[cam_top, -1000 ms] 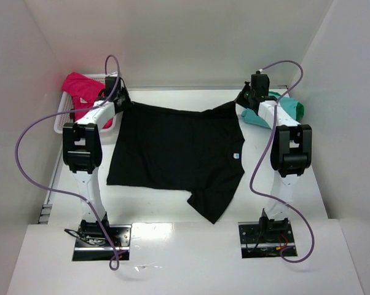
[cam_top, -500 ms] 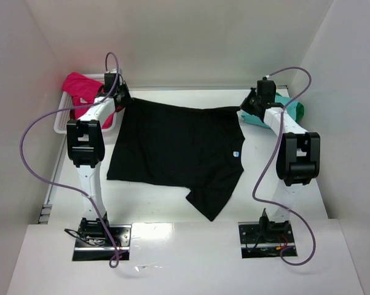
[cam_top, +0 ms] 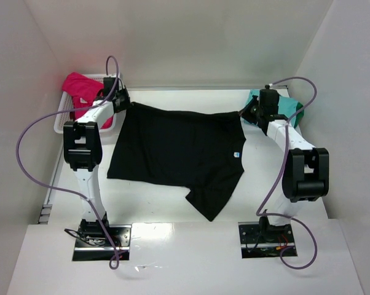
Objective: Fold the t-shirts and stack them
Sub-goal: Fold the flattened tshirt in 1/3 of the way
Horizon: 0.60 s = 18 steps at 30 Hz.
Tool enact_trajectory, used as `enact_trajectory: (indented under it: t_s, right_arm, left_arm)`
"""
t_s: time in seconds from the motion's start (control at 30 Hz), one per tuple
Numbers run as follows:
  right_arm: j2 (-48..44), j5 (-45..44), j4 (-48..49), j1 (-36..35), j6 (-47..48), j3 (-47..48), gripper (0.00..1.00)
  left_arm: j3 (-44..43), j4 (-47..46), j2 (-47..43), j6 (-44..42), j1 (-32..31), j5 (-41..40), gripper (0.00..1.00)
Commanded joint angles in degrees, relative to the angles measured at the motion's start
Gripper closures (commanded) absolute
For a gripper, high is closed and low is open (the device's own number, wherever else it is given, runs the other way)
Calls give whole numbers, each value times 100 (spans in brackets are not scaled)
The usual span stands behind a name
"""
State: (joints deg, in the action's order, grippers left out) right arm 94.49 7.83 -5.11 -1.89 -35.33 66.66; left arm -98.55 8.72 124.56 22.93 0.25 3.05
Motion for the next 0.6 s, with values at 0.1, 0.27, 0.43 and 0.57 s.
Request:
enact_trajectory:
  t_s: [0.1, 0.27, 0.43, 0.57]
  right_arm:
    - [-694, -24, 283, -198, -356, -954, 100]
    - [-1095, -36, 283, -203, -492, -1459, 100]
    - [-1335, -36, 283, -277, -571, -1888, 100]
    - [-1424, -36, 283, -303, -598, -2025, 100]
  left_arm:
    - [867, -224, -823, 54, -8, -332, 100]
    - [976, -143, -890, 115, -8, -332, 100]
    - [1331, -107, -1021, 255, -8, -384, 100]
    - [1605, -212, -1162, 282, -8, -437, 100]
